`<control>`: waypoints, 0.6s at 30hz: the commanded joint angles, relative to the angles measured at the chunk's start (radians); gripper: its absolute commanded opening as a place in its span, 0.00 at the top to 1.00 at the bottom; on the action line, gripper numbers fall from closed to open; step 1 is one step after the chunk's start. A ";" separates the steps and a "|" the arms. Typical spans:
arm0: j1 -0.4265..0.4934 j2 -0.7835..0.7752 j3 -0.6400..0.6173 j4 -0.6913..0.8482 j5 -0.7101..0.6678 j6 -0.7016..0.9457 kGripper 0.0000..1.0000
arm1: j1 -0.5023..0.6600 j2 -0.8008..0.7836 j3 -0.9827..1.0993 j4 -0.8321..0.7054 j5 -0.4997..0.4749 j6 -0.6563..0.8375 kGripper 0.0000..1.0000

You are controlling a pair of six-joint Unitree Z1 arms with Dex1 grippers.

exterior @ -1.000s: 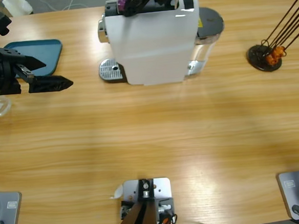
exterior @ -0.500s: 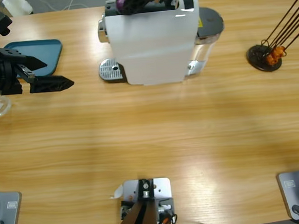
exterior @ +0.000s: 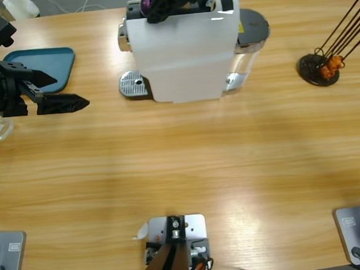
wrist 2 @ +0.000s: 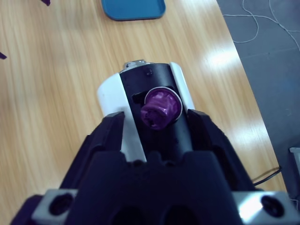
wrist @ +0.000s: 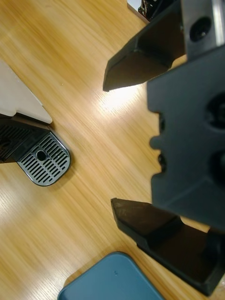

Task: Pour coffee

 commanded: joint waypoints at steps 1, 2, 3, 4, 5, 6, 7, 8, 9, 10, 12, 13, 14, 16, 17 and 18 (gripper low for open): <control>-0.007 -0.011 0.044 -0.013 -0.008 -0.009 0.00 | 0.004 0.014 -0.022 0.002 -0.014 0.033 0.49; -0.007 -0.008 0.044 -0.016 -0.008 -0.009 0.00 | 0.010 0.005 -0.025 0.004 -0.014 0.034 0.55; -0.007 -0.005 0.043 -0.018 -0.008 -0.009 0.00 | 0.014 -0.001 -0.027 0.004 -0.012 0.034 0.65; -0.007 -0.002 0.044 -0.023 -0.009 -0.010 0.00 | 0.017 -0.004 -0.027 0.004 -0.011 0.034 0.70; -0.007 0.000 0.044 -0.027 -0.010 -0.013 0.00 | 0.018 -0.003 -0.027 0.004 -0.012 0.034 0.74; -0.007 0.000 0.044 -0.029 -0.010 -0.015 0.00 | 0.018 0.001 -0.026 0.003 -0.017 0.034 0.83; -0.007 -0.003 0.044 -0.029 -0.010 -0.016 0.00 | 0.018 0.006 -0.026 0.002 -0.018 0.034 0.88; -0.007 -0.006 0.046 -0.030 -0.010 -0.017 0.00 | 0.018 0.010 -0.028 -0.002 -0.018 0.034 0.95; -0.007 -0.011 0.050 -0.029 -0.010 -0.018 0.00 | 0.018 0.014 -0.032 -0.004 -0.019 0.034 1.00; -0.007 -0.015 0.056 -0.029 -0.010 -0.019 0.00 | 0.018 0.018 -0.038 -0.004 -0.019 0.038 1.00; -0.007 -0.021 0.065 -0.029 -0.010 -0.021 0.00 | 0.018 0.022 -0.042 -0.004 -0.020 0.044 1.00; -0.007 -0.022 0.068 -0.029 -0.010 -0.022 0.00 | 0.018 0.022 -0.042 -0.004 -0.025 0.044 1.00; -0.007 -0.023 0.068 -0.030 -0.010 -0.023 0.00 | 0.018 0.022 -0.041 -0.004 -0.031 0.044 1.00; -0.007 -0.021 0.067 -0.033 -0.010 -0.023 0.00 | 0.018 0.022 -0.038 -0.002 -0.042 0.045 1.00; -0.007 -0.020 0.067 -0.038 -0.010 -0.024 0.00 | 0.018 0.022 -0.036 -0.001 -0.045 0.047 1.00; -0.007 -0.019 0.067 -0.042 -0.010 -0.024 0.00 | 0.018 0.021 -0.032 -0.001 -0.045 0.048 1.00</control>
